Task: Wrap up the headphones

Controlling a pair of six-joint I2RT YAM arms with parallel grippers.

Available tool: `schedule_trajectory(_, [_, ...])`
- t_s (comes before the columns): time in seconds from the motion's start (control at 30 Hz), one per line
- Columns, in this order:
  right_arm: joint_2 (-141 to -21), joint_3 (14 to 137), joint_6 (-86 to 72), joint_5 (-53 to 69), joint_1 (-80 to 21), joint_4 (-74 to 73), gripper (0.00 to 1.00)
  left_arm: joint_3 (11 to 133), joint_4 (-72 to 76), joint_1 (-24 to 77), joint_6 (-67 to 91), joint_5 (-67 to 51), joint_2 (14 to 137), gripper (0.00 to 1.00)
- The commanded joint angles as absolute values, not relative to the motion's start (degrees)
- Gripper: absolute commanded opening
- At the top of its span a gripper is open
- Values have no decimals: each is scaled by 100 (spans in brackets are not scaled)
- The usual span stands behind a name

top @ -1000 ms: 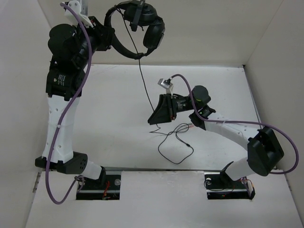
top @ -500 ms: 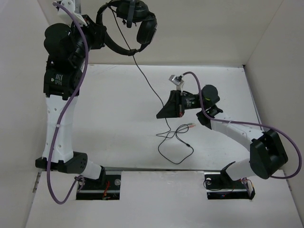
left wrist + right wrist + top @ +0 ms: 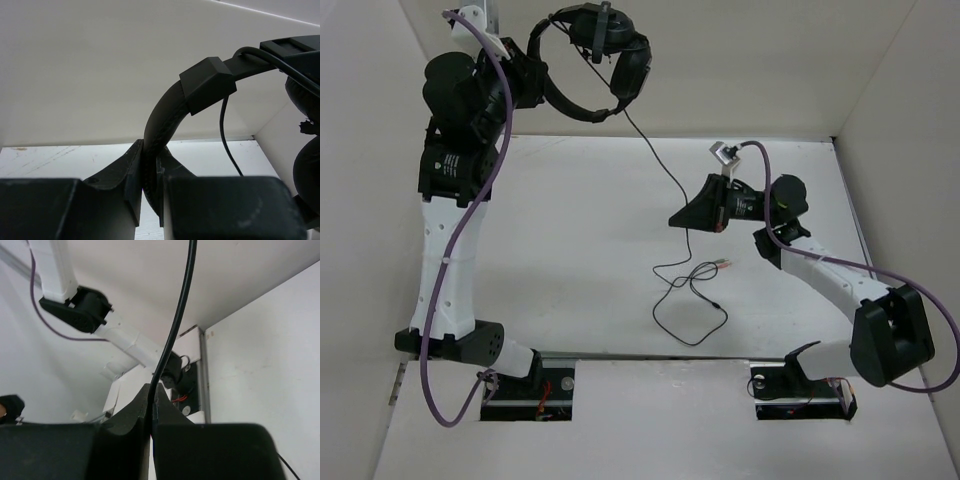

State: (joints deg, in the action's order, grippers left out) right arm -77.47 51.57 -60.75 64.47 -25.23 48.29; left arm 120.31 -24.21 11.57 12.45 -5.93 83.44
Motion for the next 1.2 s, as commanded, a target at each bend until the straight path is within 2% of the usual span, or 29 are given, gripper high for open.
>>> schedule_trajectory(0.0, [-7567,5177,-5854,6144,-2246,5212,0,11971,-1837,1138,1318,-571,8025,0])
schedule_trajectory(0.1, [-7541,5229,-5836,6257,-2105,5186,0,11909,-1828,1164,1292,-528,8016,0])
schedule_trajectory(0.37, [-7409,5220,-5854,6469,-2606,5107,0,11874,-1635,989,1195,-273,8209,0])
schedule_trajectory(0.6, [-7523,5642,-5564,6618,-2975,4580,0,11699,-1380,1067,986,403,8569,0])
schedule_trajectory(0.7, [-7479,5940,-5161,6540,-2984,3783,0,11427,-1187,1217,581,1114,8657,0])
schedule_trajectory(0.83, [-7523,6538,-3590,6048,-3010,1631,0,11119,-1037,1357,361,1695,8771,0])
schedule_trajectory(0.9, [-7558,7116,-2074,5470,-3159,-78,0,10926,-976,1506,63,1993,8806,0])
schedule_trajectory(1.03, [-7690,8285,802,3469,-3720,-2448,0,10294,-782,1753,-544,2355,8789,0])
schedule_trajectory(1.17, [-7857,9200,2659,1279,-4371,-3207,0,9740,-826,1823,-711,2443,8789,0])
